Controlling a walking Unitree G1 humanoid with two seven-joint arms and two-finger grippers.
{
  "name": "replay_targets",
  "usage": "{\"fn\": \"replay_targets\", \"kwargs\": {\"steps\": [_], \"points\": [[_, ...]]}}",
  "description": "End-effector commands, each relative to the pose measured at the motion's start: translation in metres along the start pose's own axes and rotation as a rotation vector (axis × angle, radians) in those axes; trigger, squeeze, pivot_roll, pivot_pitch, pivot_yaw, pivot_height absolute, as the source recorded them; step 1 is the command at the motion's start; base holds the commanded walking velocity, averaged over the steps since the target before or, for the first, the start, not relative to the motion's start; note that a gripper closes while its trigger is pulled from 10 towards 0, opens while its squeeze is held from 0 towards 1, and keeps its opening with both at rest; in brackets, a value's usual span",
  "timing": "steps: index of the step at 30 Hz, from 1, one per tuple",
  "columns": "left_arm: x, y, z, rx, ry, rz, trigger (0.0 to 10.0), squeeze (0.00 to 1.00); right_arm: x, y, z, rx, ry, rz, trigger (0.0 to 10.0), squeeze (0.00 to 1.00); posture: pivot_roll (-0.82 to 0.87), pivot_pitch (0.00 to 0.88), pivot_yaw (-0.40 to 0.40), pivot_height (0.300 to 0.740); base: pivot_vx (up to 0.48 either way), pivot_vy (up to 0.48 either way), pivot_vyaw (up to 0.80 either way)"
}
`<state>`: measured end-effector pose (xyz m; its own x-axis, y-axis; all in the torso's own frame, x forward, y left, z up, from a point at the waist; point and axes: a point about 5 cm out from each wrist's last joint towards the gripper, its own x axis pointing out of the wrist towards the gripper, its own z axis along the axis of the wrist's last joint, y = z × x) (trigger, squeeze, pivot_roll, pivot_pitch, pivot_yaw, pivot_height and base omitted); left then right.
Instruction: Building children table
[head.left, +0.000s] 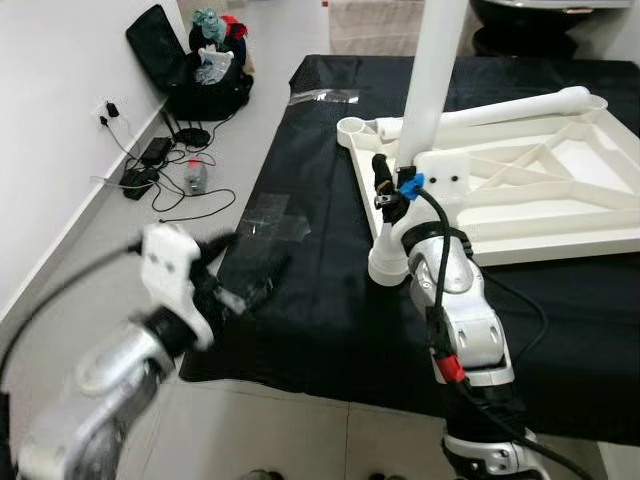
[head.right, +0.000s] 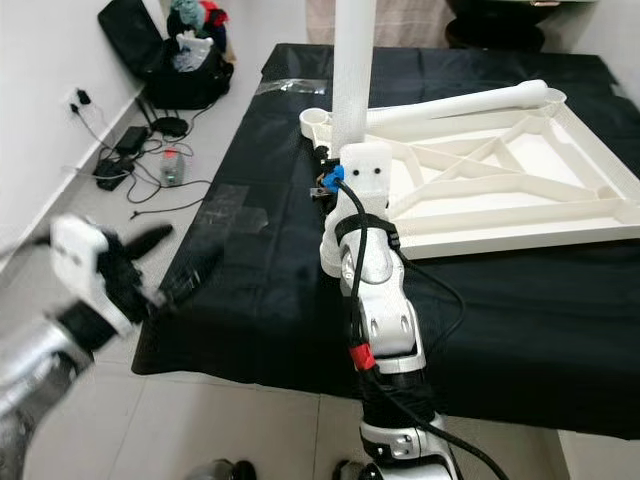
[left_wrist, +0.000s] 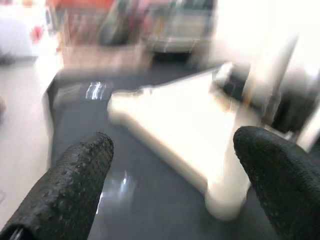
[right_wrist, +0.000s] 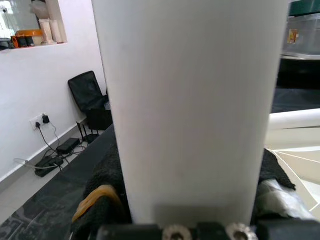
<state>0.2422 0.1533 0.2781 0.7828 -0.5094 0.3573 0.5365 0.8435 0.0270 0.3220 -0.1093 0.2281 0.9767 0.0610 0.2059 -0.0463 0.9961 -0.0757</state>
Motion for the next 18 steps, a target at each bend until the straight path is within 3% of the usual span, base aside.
{"fn": "replay_targets", "kwargs": {"steps": [1,2,4,5,8,9,11,12,14,15,18], "points": [[-0.003,0.0,-0.001,-0.029,0.011,-0.008,10.0,0.0,-0.009,-0.007,-0.048,0.009,0.226,-0.034,0.0,0.0,0.06,0.186,0.061,0.74,0.0,0.0,0.0],[0.01,0.001,0.024,-0.025,-0.073,-0.079,10.0,0.0,-0.009,-0.006,-0.047,0.011,0.223,-0.033,0.0,0.0,0.07,0.185,0.062,0.74,0.0,0.0,0.0],[0.01,0.001,0.024,-0.025,-0.073,-0.079,10.0,0.0,-0.009,-0.006,-0.047,0.011,0.223,-0.033,0.0,0.0,0.07,0.185,0.062,0.74,0.0,0.0,0.0],[0.021,0.001,0.045,-0.016,-0.136,-0.153,10.0,1.0,-0.009,-0.006,-0.046,0.013,0.219,-0.032,0.0,0.0,0.06,0.183,0.065,0.74,0.0,0.0,0.0],[0.021,0.001,0.045,-0.016,-0.136,-0.153,10.0,1.0,-0.009,-0.006,-0.046,0.013,0.219,-0.032,0.0,0.0,0.06,0.183,0.065,0.74,0.0,0.0,0.0],[0.034,0.001,0.06,-0.008,-0.169,-0.243,10.0,1.0,-0.008,-0.005,-0.044,0.014,0.213,-0.029,0.0,0.0,0.07,0.178,0.064,0.74,0.0,0.0,0.0],[0.034,0.001,0.06,-0.008,-0.169,-0.243,10.0,1.0,-0.008,-0.005,-0.044,0.014,0.213,-0.029,0.0,0.0,0.07,0.178,0.064,0.74,0.0,0.0,0.0],[0.051,0.0,0.066,0.011,-0.169,-0.335,10.0,1.0,-0.007,-0.002,-0.042,0.016,0.205,-0.023,0.0,0.0,0.06,0.173,0.064,0.74,0.0,0.0,0.0],[0.051,0.0,0.066,0.011,-0.169,-0.335,10.0,1.0,-0.007,-0.002,-0.042,0.016,0.205,-0.023,0.0,0.0,0.06,0.173,0.064,0.74,0.0,0.0,0.0],[0.066,-0.001,0.068,0.026,-0.161,-0.403,10.0,0.53,-0.007,0.0,-0.04,0.017,0.198,-0.018,0.0,0.0,0.05,0.17,0.064,0.74,0.0,0.0,0.0],[0.066,-0.001,0.068,0.026,-0.161,-0.403,10.0,0.53,-0.007,0.0,-0.04,0.017,0.198,-0.018,0.0,0.0,0.05,0.17,0.064,0.74,0.0,0.0,0.0]]}}
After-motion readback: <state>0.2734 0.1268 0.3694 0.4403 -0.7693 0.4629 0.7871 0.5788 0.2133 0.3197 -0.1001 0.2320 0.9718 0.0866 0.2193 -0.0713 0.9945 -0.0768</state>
